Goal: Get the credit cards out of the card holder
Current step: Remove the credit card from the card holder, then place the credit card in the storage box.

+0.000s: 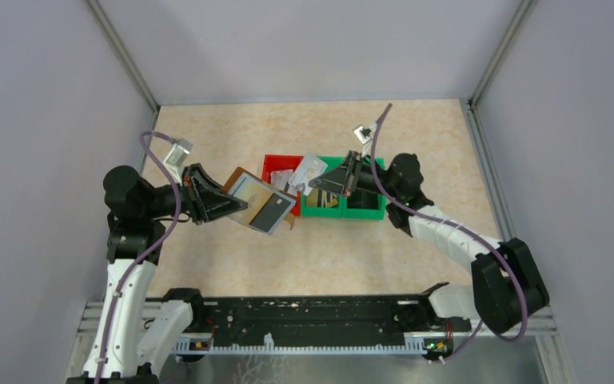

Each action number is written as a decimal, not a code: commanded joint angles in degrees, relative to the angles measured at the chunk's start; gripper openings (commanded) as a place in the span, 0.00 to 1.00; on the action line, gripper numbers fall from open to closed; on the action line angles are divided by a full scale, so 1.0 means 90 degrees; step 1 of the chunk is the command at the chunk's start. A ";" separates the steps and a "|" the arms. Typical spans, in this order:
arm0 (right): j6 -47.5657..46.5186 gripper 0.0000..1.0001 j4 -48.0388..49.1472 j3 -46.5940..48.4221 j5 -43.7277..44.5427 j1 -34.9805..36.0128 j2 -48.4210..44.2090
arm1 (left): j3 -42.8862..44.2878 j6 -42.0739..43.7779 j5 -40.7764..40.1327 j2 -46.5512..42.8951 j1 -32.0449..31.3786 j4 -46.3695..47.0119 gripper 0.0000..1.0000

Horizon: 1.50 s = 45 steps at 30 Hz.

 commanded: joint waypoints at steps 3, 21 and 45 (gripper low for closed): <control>-0.2001 0.00 -0.3247 0.1612 0.0343 0.0244 0.1348 | 0.0465 0.0172 0.0252 -0.0188 -0.0039 0.0140 0.03; -0.3186 0.00 -0.6274 0.5191 0.1636 0.1058 0.4648 | 0.0516 -0.0103 0.0316 -0.0325 -0.0044 0.0553 0.02; -0.3713 0.40 -0.7003 0.5287 0.2975 0.1222 0.3257 | 0.0433 -0.0276 0.0286 -0.0485 -0.0039 0.0750 0.01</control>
